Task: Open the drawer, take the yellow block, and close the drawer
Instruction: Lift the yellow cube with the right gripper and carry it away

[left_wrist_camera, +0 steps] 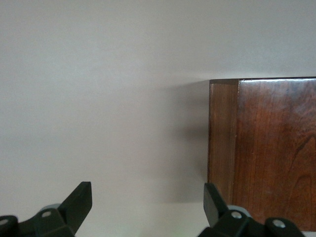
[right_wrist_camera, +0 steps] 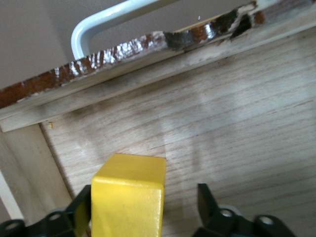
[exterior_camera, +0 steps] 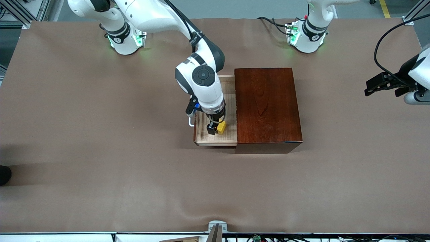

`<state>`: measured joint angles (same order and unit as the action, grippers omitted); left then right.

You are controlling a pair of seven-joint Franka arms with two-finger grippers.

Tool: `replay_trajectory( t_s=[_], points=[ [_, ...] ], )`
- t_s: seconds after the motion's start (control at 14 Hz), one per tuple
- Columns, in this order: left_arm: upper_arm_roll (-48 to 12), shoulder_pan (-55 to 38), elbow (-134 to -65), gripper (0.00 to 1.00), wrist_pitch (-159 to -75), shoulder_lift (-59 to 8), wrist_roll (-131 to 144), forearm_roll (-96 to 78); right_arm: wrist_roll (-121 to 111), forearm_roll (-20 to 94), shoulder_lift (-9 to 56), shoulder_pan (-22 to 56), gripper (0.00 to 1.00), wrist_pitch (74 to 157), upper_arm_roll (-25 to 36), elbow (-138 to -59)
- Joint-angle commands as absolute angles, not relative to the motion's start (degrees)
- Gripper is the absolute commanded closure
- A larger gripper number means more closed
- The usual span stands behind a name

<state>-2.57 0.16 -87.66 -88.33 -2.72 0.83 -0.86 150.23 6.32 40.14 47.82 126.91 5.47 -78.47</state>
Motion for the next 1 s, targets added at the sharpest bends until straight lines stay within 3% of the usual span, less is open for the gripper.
replay_trajectory(
  t_s=[0.0, 0.07, 0.14, 0.21, 0.43, 0.93],
  points=[
    [-3.0, 0.4, -87.9, 0.0, -88.5, -3.0, 0.5, -1.3, 150.4, 5.4, 40.8, 47.9, 0.48, 126.8, 5.7, -76.9],
    [-3.0, 0.6, -87.9, 0.0, -88.5, -3.0, 0.5, -1.4, 149.9, 5.5, 40.8, 47.8, 0.54, 126.7, 5.7, -76.8],
    [-3.0, 0.7, -87.9, 0.0, -88.4, -3.0, 0.4, -1.4, 149.7, 5.7, 40.6, 47.6, 0.67, 126.7, 5.7, -76.7],
    [-3.0, 0.6, -88.1, 0.0, -88.4, -3.0, 0.4, -1.3, 149.6, 5.8, 40.3, 47.5, 0.7, 126.7, 5.7, -76.7],
    [-3.0, 0.7, -88.0, 0.0, -86.2, -3.0, 0.4, -1.3, 147.6, 6.4, 38.3, 47.4, 0.71, 125.5, 5.7, -76.6],
    [-2.8, 0.6, -87.8, 0.0, -86.0, -3.3, 0.6, -1.5, 133.3, 9.0, 25.9, 42.5, 0.71, 110.9, 5.5, -76.6]
  ],
)
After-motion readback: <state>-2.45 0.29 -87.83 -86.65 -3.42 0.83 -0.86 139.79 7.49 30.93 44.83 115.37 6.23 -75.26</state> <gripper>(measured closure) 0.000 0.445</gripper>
